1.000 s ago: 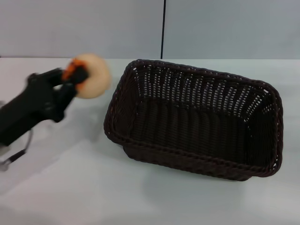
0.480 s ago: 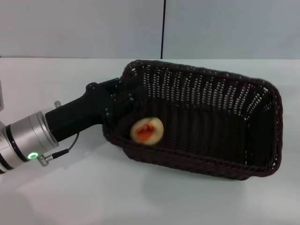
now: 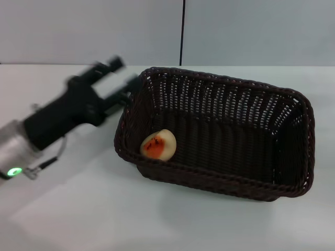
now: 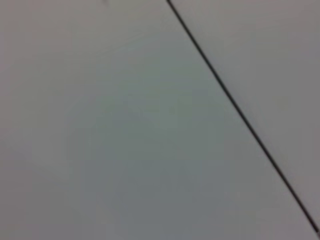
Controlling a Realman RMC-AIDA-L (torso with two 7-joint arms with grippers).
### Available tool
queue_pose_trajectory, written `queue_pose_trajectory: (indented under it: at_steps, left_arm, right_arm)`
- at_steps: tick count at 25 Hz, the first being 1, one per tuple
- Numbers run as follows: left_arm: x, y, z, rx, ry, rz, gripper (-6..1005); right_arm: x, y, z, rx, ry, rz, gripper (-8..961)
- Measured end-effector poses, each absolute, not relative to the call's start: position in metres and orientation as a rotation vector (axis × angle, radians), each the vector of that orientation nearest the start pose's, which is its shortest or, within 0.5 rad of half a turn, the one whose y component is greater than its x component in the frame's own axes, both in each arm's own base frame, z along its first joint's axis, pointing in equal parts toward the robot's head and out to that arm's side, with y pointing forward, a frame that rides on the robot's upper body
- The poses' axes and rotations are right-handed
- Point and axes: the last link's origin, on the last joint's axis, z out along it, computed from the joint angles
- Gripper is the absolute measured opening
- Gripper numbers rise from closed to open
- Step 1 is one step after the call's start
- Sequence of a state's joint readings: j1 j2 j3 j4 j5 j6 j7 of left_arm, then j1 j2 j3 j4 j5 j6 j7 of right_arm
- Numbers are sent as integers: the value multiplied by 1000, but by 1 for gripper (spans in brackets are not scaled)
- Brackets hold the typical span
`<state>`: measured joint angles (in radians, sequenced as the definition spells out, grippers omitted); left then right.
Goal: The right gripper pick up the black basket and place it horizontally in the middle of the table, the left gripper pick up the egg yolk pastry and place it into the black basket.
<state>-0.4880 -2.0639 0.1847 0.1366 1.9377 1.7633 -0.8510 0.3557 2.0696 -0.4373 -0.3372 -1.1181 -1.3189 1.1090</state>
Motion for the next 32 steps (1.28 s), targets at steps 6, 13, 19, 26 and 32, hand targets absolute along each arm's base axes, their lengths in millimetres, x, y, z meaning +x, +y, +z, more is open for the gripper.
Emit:
queue_pose_trajectory:
  at_steps: [6, 13, 19, 26, 32]
  left_arm:
    - [-298, 268, 23, -1904, -465, -1352, 694]
    - [-350, 230, 68, -1480, -496, -1243, 693]
    - [-368, 211, 83, -1333, -506, -1192, 692]
    - [-374, 203, 88, -1281, -506, -1174, 691]
    - [-374, 203, 90, -1259, -502, -1177, 690]
  right_arm:
    - [365, 312, 89, -1382, 860, 1209, 434]
    - [371, 307, 98, -1318, 850, 1222, 434]
    - [372, 306, 100, -1299, 847, 1224, 434]
    - [371, 309, 101, -1302, 834, 1214, 434]
    - [370, 311, 101, -1297, 829, 1214, 434]
